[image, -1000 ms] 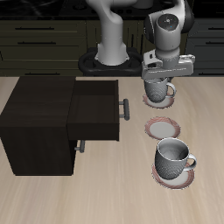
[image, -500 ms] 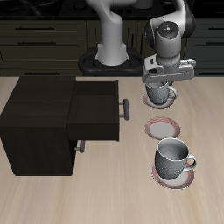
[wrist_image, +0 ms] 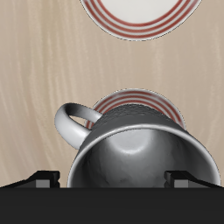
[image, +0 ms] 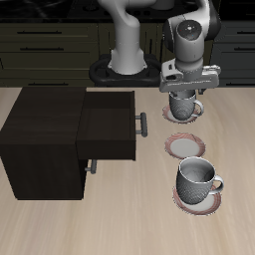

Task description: Place the porcelain mug that is in the drawer onto the nearest plate relative to the robot

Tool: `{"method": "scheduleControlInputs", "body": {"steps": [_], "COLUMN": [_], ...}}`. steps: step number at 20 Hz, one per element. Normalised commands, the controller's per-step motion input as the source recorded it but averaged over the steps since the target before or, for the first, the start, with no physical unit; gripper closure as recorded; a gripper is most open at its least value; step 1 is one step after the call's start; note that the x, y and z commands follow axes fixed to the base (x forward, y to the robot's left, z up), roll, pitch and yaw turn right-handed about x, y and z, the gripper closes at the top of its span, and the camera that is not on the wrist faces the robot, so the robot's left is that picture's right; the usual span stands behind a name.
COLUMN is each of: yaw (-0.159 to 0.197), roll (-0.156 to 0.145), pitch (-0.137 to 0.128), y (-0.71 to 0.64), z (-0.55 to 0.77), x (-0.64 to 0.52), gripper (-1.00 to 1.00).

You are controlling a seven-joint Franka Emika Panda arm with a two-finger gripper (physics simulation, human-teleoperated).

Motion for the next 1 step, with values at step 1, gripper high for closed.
{"method": "scheduleControlInputs", "body": {"steps": [1], "yaw": [-0.013], "roll": [-0.027], "pitch": [-0.029], "y": [-0.18], "z": [0.26], "x": [-0.03], "gripper": [-1.00]}}
